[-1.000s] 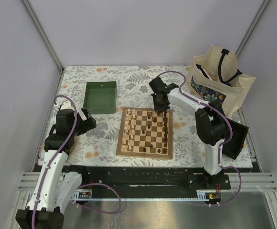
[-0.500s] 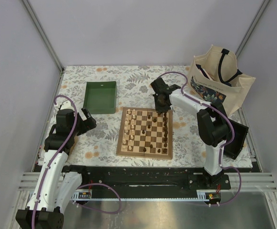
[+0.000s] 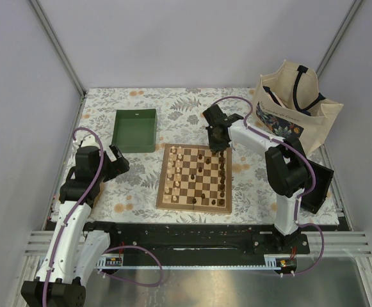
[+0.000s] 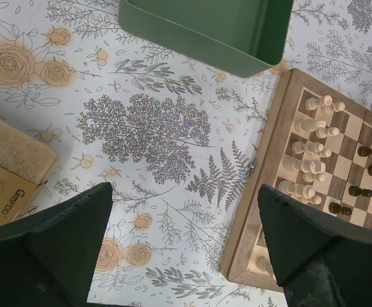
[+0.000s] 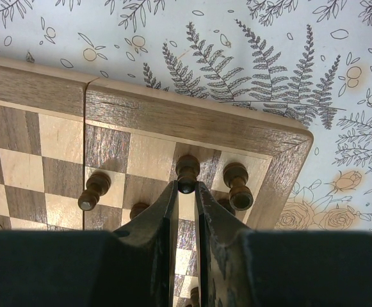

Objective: Set up the chess pieces on the board

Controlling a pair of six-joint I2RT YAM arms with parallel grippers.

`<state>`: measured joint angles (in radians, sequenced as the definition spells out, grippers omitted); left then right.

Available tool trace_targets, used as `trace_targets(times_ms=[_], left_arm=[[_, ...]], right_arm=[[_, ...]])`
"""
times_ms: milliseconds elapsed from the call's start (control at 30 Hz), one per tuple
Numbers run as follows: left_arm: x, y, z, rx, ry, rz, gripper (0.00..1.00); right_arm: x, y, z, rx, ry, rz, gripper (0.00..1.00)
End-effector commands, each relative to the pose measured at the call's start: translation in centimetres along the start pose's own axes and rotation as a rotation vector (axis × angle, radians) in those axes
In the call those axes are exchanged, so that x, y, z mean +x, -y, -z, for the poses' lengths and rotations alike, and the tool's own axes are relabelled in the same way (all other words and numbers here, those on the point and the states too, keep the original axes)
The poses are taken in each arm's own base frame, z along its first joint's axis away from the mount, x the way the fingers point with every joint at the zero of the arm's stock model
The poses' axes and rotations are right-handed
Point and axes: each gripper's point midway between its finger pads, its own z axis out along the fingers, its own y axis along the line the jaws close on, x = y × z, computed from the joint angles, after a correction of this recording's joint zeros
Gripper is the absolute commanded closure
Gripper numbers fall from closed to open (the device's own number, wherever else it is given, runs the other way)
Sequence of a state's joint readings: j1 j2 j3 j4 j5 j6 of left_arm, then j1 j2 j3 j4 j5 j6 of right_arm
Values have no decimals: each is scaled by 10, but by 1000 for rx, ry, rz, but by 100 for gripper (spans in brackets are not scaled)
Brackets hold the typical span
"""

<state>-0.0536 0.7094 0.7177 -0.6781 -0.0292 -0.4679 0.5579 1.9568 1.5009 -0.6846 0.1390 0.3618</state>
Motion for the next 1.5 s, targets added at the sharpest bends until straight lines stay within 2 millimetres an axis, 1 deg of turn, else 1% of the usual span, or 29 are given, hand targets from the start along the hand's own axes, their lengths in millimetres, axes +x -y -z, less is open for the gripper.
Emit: trace_targets(times_ms=[0, 233, 433, 533, 700, 867, 1000, 1167, 1367, 1467], left_arm=[[-15, 9, 0, 36, 52, -2, 1], [-16, 9, 0, 37, 51, -4, 1], [-15, 9, 0, 36, 50, -1, 1], [-16, 9, 1, 37, 54, 0, 1], [-16, 9, 1, 38, 52, -1, 1], [-15, 9, 0, 36, 50, -1, 1], [-16, 10, 1, 40, 53, -1, 1], [-16, 9, 0, 39, 52, -1, 1], [-16, 10, 1, 40, 53, -1, 1], [-16, 10, 1, 40, 53, -1, 1]], right_arm=[[-12, 9, 15, 10, 51, -10, 83], [-11, 10, 15, 7, 49, -16, 82], [-10, 7, 12, -6, 42, -13, 81], [-9, 6, 12, -12, 38, -10, 78], [-12, 1, 15, -37, 42, -2, 69], [-21, -6, 24, -83, 59, 13, 64], [-28, -13, 36, -119, 80, 30, 60], [-34, -12, 53, -126, 130, 17, 58], [-29, -14, 63, -133, 153, 19, 57], [-21, -24, 68, -172, 143, 25, 57]])
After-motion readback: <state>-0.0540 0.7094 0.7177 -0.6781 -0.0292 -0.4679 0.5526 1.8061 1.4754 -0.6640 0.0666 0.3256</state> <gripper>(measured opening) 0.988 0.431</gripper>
